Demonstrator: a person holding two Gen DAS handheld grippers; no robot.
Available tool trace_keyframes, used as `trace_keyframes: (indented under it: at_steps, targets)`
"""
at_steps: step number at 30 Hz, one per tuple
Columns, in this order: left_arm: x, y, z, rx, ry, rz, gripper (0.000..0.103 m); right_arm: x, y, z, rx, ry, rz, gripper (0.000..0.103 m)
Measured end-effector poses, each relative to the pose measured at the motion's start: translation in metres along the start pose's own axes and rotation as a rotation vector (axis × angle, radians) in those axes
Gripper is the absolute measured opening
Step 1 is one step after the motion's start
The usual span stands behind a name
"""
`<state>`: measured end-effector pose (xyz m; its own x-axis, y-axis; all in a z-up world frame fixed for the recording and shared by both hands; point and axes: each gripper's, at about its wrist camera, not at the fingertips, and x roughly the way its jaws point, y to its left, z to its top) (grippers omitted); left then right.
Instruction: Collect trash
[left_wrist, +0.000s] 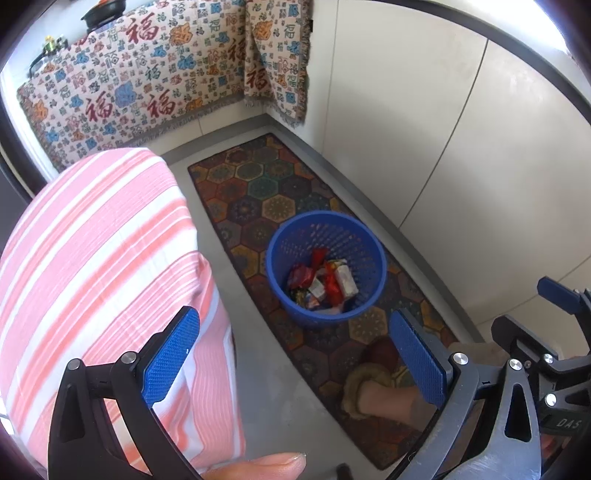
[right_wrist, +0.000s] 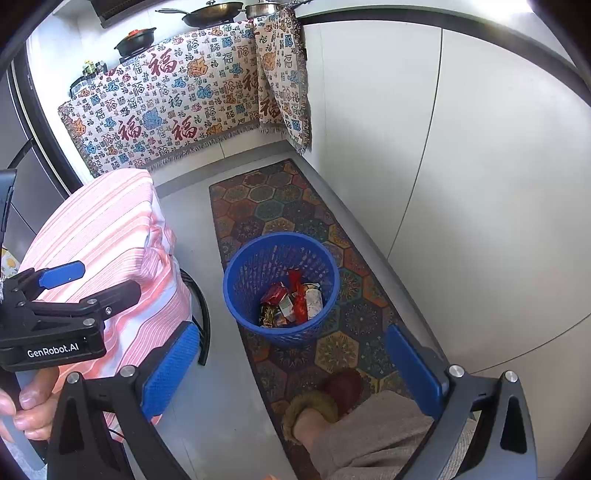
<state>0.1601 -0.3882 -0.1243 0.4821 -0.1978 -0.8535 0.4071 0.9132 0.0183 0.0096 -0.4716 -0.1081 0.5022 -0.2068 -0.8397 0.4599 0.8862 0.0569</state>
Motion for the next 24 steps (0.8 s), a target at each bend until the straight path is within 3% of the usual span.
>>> trace_keyframes:
  at_steps: [24]
  targets:
    - [0.0029, -0.0064, 0.0010, 0.013, 0.017, 0.000, 0.102, 0.0029, -0.0014, -0.0003, 0.008, 0.006, -0.004, 0.103]
